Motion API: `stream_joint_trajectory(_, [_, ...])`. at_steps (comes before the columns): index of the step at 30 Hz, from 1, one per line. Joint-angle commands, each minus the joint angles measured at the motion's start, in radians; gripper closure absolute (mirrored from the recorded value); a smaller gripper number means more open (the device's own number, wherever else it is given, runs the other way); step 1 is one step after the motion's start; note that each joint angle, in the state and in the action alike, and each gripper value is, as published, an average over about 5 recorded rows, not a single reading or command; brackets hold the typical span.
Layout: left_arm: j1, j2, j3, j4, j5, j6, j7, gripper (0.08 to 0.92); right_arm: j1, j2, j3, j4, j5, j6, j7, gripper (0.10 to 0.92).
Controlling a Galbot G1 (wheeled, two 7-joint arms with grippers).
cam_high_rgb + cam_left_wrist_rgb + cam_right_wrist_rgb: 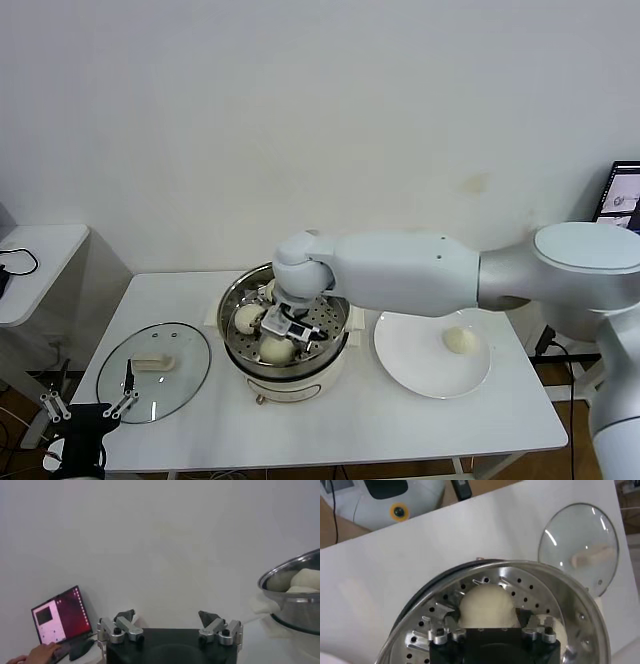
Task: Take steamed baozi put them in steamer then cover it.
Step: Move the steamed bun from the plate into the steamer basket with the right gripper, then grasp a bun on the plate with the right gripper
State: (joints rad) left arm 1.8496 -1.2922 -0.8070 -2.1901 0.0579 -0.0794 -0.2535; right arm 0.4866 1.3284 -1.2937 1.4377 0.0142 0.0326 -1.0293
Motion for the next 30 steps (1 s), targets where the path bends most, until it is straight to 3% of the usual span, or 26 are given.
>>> stream_joint_trajectory(1, [-0.001,0.003,-0.002,-0.003,0.001,0.001,0.001,0.177,0.054,-0.060,0.012,0.027,0.027,0.003,-0.012,0.210])
stream_joint_trajectory(8, [-0.004,0.012,-0.006,-0.007,0.003,0.002,0.005,0.177,0.086,-0.234,0.079,0.074,0.042,-0.072,-0.041,0.203])
stream_joint_trajectory(20, [-0.013,0.028,0.014,-0.019,0.007,0.010,0.019,0.177,-0.017,-0.689,0.215,0.150,0.050,-0.292,-0.095,0.202])
stream_joint_trajectory(25, [-0.020,0.033,0.031,-0.016,0.012,0.013,0.022,0.177,-0.198,-0.844,0.355,0.161,-0.028,-0.318,-0.094,0.203])
stream_joint_trajectory(30, [-0.023,0.036,0.048,-0.014,0.022,0.014,0.025,0.177,-0.423,-0.904,0.500,0.124,-0.133,-0.302,-0.084,0.203])
